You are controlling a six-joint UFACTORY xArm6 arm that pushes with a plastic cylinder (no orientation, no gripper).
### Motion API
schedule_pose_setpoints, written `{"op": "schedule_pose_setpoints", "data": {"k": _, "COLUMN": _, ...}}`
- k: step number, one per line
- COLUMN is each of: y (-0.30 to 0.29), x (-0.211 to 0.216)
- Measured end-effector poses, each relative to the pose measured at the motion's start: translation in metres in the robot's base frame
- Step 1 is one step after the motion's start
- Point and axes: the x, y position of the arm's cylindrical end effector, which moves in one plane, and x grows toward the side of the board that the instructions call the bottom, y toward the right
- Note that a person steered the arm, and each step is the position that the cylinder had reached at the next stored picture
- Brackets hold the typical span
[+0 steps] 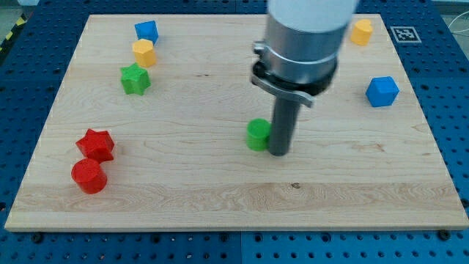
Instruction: Slide the green circle closer to the red star
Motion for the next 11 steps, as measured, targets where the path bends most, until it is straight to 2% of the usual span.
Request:
{"op": "schedule_pose_setpoints", "data": {"k": 2, "y": -0.053, "x": -0.01}}
{"op": "schedule_pose_setpoints", "data": {"k": 5, "y": -0.005, "x": -0.01}}
{"op": "schedule_pose_setpoints", "data": {"k": 6, "y": -0.007, "x": -0.033}}
{"op": "schedule_pose_setpoints", "data": {"k": 8, "y": -0.075, "x": -0.045}}
{"op": "schedule_pose_setpoints", "data": {"k": 9, "y": -0.079, "x": -0.045}}
{"op": "schedule_pose_setpoints", "data": {"k": 11, "y": -0.153, "x": -0.044}}
